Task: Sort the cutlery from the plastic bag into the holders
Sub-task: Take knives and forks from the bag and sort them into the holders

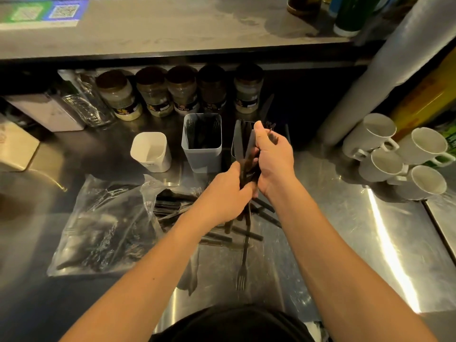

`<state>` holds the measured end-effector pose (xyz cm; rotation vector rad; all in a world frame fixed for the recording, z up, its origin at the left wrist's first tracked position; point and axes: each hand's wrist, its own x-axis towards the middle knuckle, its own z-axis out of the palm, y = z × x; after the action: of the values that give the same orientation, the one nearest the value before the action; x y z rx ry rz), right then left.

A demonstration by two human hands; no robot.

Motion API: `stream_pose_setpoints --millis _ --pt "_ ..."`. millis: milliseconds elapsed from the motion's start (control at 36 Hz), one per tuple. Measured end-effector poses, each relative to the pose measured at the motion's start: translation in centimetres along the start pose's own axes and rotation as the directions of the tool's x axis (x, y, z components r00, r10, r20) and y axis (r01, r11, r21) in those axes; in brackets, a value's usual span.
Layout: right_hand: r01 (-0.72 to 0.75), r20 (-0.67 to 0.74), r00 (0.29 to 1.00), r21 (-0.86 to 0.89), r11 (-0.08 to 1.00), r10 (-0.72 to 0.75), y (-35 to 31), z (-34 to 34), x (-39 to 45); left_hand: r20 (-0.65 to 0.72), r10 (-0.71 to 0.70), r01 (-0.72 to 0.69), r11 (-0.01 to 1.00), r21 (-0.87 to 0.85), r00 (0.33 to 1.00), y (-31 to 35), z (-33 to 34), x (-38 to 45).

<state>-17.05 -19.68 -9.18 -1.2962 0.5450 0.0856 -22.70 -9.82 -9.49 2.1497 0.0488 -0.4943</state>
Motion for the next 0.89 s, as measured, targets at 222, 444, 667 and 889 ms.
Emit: stream_pose_setpoints --millis 222,444,667,889 --pt "-0.118 -0.093 0.985 0.225 0.967 0.142 -0.9 0.3 0.1 -0.229 0.192 -0.158 0.975 0.158 0.954 -0.4 1.3 0.2" --pt "-0.164 -0.021 0.979 0.506 0.847 0.202 -1.7 0.7 0.6 -0.421 0.277 -0.238 0.960 0.146 0.864 -0.9 1.2 0.5" --pt "-0.182 -0.139 0.960 0.346 0.920 0.243 -0.6 0.2 2.0 -0.376 0.037 -0.226 0.852 -0.473 0.926 -0.7 -0.3 1.3" --pt "-0.244 -0.193 0.930 0.312 0.918 0.313 0.4 -2.6 2.8 -0.410 0.006 -0.300 0.691 -0.657 0.912 -0.6 -2.9 4.7"
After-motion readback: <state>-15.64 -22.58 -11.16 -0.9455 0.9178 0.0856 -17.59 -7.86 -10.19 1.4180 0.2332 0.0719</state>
